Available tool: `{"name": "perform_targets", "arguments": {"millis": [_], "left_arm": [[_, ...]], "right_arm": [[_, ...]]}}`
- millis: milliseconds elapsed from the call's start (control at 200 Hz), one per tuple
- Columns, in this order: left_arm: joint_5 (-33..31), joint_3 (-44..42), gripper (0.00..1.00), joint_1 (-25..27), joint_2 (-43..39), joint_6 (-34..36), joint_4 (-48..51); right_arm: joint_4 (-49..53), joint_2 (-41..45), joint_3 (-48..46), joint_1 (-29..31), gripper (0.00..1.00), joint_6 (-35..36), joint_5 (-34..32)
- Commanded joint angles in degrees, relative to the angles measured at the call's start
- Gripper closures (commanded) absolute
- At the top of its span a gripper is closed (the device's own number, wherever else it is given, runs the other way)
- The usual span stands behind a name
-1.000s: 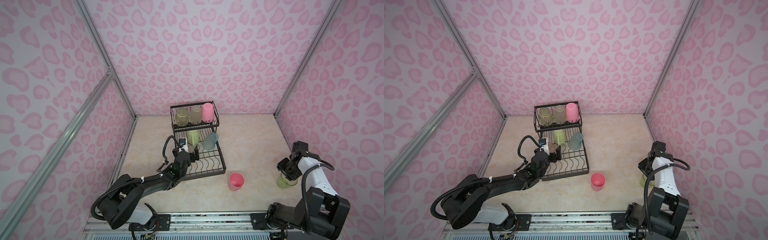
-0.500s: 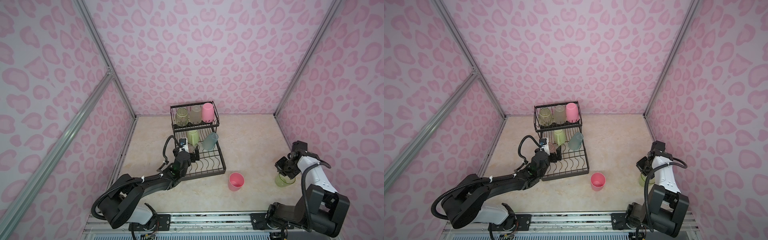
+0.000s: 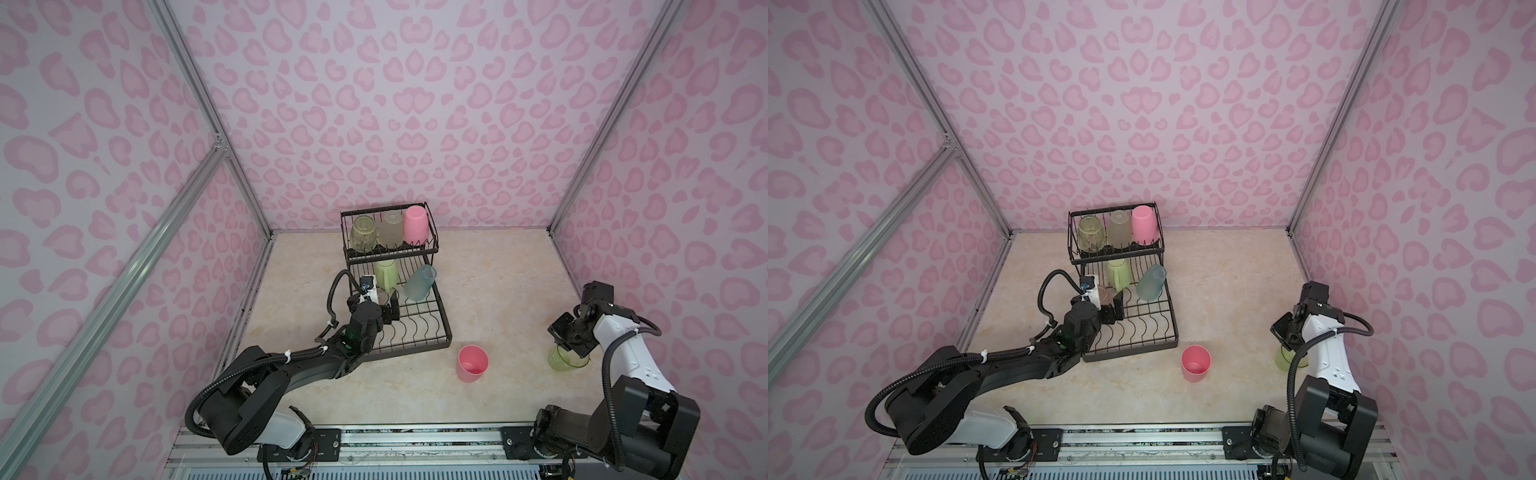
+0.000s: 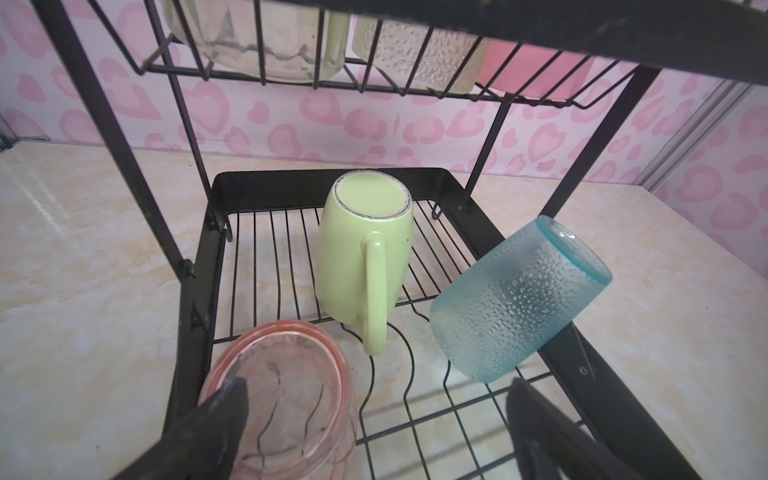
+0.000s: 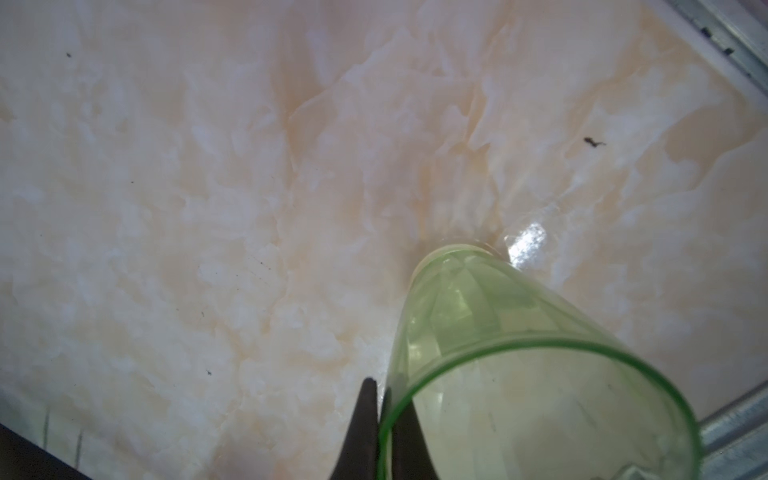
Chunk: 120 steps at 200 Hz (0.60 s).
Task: Load the cups into the dish rack
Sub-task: 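Grasp the light green glass rim with the right gripper and lift it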
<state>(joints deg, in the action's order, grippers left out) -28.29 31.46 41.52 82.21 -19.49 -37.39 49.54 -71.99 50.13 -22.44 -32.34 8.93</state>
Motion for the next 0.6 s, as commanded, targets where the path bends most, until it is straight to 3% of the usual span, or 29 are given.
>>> {"name": "perform_targets", "arguments": {"millis": [0, 595], "left_arm": [[-0.18, 0.63, 0.02, -0.11, -0.04, 0.24, -0.78], [-1.32, 0.76, 0.03, 0.08, -2.33, 0.76, 0.69]], "right_arm": [[-0.66, 1.17, 0.36, 1.56, 1.00, 0.77, -0.69], [-2.03, 5.18, 3.60, 9.75, 1.00, 0.48, -4.35]]}}
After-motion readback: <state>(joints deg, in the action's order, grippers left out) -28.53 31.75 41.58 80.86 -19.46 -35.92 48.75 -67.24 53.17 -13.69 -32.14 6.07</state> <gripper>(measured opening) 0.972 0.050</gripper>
